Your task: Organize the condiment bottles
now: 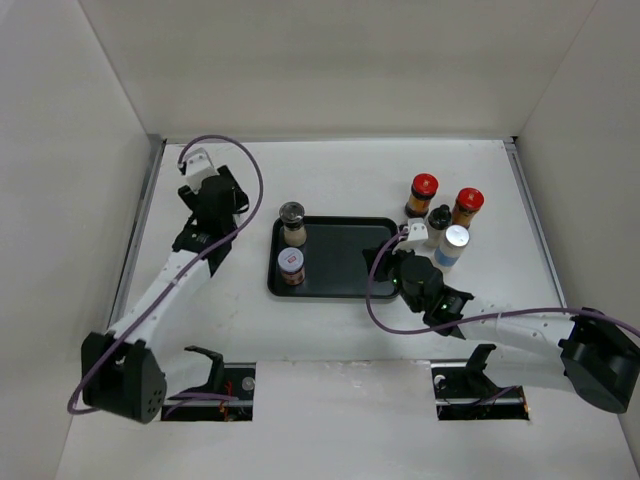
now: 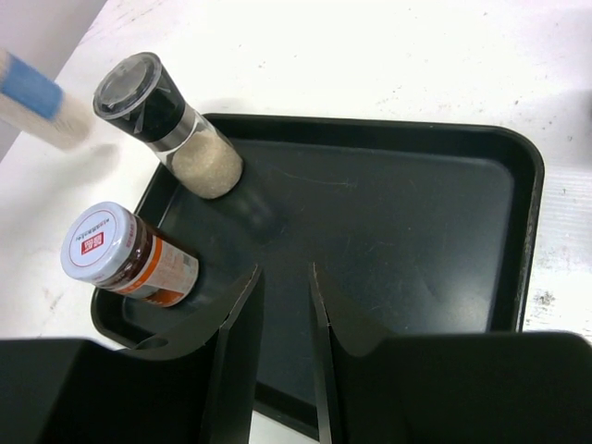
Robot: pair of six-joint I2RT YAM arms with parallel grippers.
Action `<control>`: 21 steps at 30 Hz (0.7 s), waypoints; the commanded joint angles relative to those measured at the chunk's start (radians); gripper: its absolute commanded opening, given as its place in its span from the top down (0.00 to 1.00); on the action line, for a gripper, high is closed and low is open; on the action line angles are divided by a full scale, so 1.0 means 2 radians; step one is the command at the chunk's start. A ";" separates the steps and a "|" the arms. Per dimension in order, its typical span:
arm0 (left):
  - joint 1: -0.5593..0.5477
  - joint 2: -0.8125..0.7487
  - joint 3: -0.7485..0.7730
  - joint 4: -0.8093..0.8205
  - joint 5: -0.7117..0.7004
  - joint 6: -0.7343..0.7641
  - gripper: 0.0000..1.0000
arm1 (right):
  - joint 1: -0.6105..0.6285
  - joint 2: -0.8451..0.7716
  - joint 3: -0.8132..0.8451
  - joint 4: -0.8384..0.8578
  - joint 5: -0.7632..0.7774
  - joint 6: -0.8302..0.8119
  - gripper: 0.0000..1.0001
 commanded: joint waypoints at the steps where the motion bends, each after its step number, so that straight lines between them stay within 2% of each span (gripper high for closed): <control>1: -0.057 -0.079 0.056 0.072 -0.040 0.033 0.63 | 0.004 -0.011 0.014 0.028 -0.003 -0.002 0.69; 6: -0.169 -0.068 0.112 0.109 -0.049 0.082 0.62 | 0.004 -0.015 0.010 0.028 -0.008 0.001 0.72; 11: -0.244 -0.015 0.149 0.130 -0.037 0.093 0.62 | -0.008 -0.030 0.002 0.029 -0.005 0.004 0.72; 15: -0.281 0.040 0.147 0.151 -0.030 0.087 0.62 | -0.011 -0.046 -0.006 0.030 0.003 0.005 0.72; 21: -0.300 0.103 0.132 0.171 -0.031 0.081 0.62 | -0.022 -0.065 -0.017 0.030 0.010 0.012 0.73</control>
